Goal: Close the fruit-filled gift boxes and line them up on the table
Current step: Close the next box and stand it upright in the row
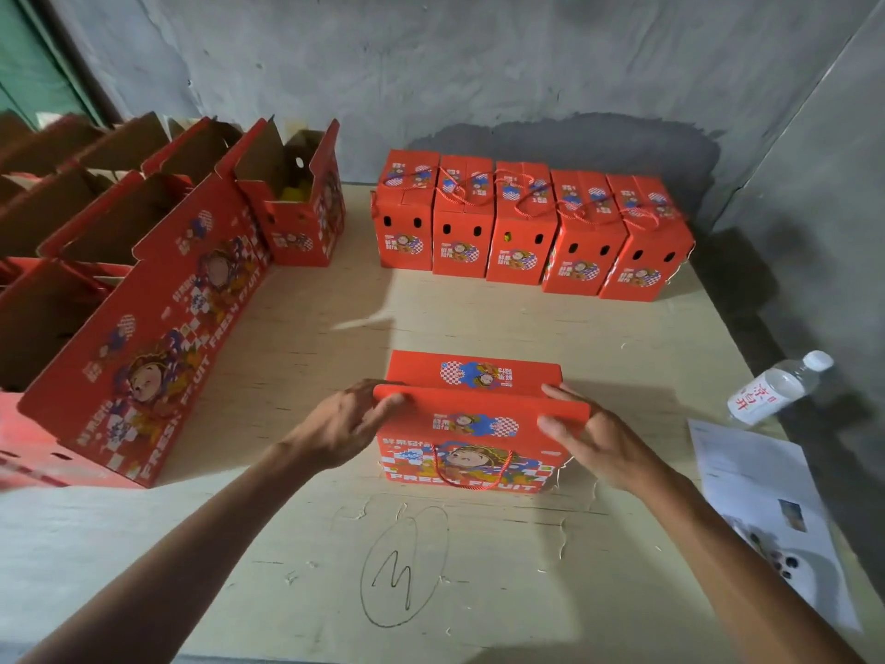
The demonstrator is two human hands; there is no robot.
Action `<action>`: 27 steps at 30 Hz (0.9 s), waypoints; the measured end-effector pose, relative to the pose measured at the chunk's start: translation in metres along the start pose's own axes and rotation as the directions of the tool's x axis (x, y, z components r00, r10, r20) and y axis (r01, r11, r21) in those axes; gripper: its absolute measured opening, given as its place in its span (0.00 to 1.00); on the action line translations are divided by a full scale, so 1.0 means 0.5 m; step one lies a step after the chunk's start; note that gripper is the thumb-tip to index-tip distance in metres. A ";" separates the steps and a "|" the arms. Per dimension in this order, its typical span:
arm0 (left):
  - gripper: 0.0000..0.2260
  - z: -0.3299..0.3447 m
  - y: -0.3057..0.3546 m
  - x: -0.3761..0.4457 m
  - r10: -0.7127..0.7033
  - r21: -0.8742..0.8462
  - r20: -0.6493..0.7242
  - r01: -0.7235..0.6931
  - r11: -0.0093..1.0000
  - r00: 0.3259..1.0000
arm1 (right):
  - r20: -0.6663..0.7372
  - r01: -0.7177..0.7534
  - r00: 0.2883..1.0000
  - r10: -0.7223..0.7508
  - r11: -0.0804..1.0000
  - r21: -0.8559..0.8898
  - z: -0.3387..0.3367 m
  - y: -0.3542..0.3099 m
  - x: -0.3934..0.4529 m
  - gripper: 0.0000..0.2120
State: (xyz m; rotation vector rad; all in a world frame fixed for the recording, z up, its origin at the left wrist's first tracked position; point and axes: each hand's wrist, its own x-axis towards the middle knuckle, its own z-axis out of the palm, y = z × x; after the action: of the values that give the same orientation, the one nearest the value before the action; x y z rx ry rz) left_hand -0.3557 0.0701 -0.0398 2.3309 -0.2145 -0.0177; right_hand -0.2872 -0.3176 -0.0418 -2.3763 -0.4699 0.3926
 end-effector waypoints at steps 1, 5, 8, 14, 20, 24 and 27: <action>0.26 0.009 0.006 0.001 -0.022 0.037 -0.090 0.026 0.999 0.996 | -0.068 -0.028 0.997 0.029 0.999 0.027 0.009 -0.007 0.002 0.37; 0.29 0.055 0.024 0.020 -0.148 -0.066 -0.294 0.135 0.989 0.944 | -0.386 -0.067 0.917 0.103 0.992 0.106 0.053 -0.035 0.007 0.34; 0.29 0.072 0.028 0.034 -0.056 0.080 -0.345 0.088 0.993 0.937 | -0.526 -0.083 0.829 0.189 0.972 0.218 0.074 -0.049 0.013 0.30; 0.24 0.105 0.008 0.041 0.064 0.349 -0.277 0.038 0.936 0.959 | -0.594 -0.033 0.805 -0.010 0.998 -0.061 0.091 -0.059 0.055 0.18; 0.21 0.170 0.020 0.065 0.288 0.494 -0.299 -0.111 0.862 0.910 | -0.650 0.037 0.697 -0.303 0.920 -0.390 0.144 -0.061 0.075 0.06; 0.13 0.192 0.026 0.071 0.340 0.537 -0.387 -0.091 0.839 0.857 | -0.637 0.113 0.699 -0.326 0.929 -0.352 0.201 -0.099 0.098 0.08; 0.14 0.199 0.033 0.073 0.311 0.554 -0.380 -0.055 0.831 0.871 | -0.661 0.077 0.676 -0.326 0.923 -0.376 0.223 -0.121 0.116 0.10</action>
State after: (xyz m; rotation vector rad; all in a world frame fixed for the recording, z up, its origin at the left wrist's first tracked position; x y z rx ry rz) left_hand -0.3298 -0.0181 -0.0956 2.7607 -0.2309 0.7817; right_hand -0.2935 -0.1873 -0.0913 -2.4969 -0.4318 -0.7743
